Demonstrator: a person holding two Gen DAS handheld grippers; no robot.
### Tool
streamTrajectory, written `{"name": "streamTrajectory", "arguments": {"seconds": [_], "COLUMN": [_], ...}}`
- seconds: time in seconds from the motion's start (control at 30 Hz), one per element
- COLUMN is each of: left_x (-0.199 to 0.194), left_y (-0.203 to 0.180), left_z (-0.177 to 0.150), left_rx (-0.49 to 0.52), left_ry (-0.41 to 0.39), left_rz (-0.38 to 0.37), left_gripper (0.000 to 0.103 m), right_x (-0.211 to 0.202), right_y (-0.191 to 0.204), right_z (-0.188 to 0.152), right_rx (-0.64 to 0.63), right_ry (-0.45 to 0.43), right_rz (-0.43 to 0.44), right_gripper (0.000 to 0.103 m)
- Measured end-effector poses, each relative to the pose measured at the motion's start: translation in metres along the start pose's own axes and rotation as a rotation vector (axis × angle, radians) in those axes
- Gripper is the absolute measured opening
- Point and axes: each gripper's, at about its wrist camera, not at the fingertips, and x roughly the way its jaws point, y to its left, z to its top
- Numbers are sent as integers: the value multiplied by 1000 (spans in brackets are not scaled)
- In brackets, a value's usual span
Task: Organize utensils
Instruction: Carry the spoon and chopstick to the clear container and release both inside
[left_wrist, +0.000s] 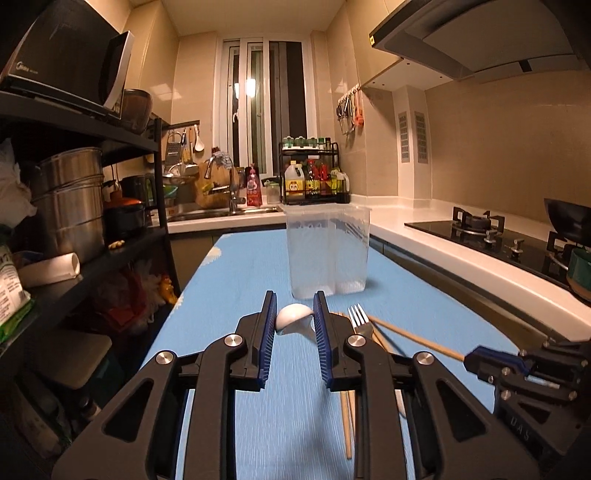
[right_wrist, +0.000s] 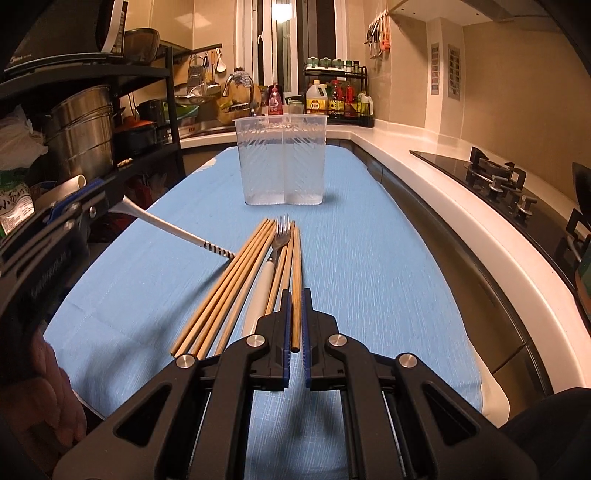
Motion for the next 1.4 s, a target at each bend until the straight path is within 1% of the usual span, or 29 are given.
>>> {"name": "streamTrajectory", "arguments": {"seconds": [0.13,0.33,0.6,0.77,0.87,0.97,1.03,1.2,1.4], "left_x": [10,24,31,35,37,39,43,53,67], "left_y": [1,7,12,15,15,13,13,11,10], "left_z": [21,44,59,67,72,78,85,110,134], "left_rx": [14,5,-3,-13,-13,-8,-6,20,34], "left_ry": [-18,-10,-1,8,14,32,62,140,231], "left_rz": [-9,-11,-2,2,3,7,5,-16,-43], "left_gripper": [20,18,16,11,11,11,11,11,11], "right_x": [-8,-21,-34,-38,-39,-37,-34,-24,-10], "right_y": [0,-6,-9,-11,-12,-14,-14,-18,-22], "right_z": [12,37,76,101,115,130,141,166,186], "right_rx": [-18,-18,-26,-31,-34,-30,-39,-52,-44], "right_ry": [-30,-84,-157,-181,-190,-183,-172,-113,-38], "right_rz": [-4,-11,-18,-13,-8,6,4,7,29], "right_gripper": [5,5,5,5,5,5,5,5,5]}}
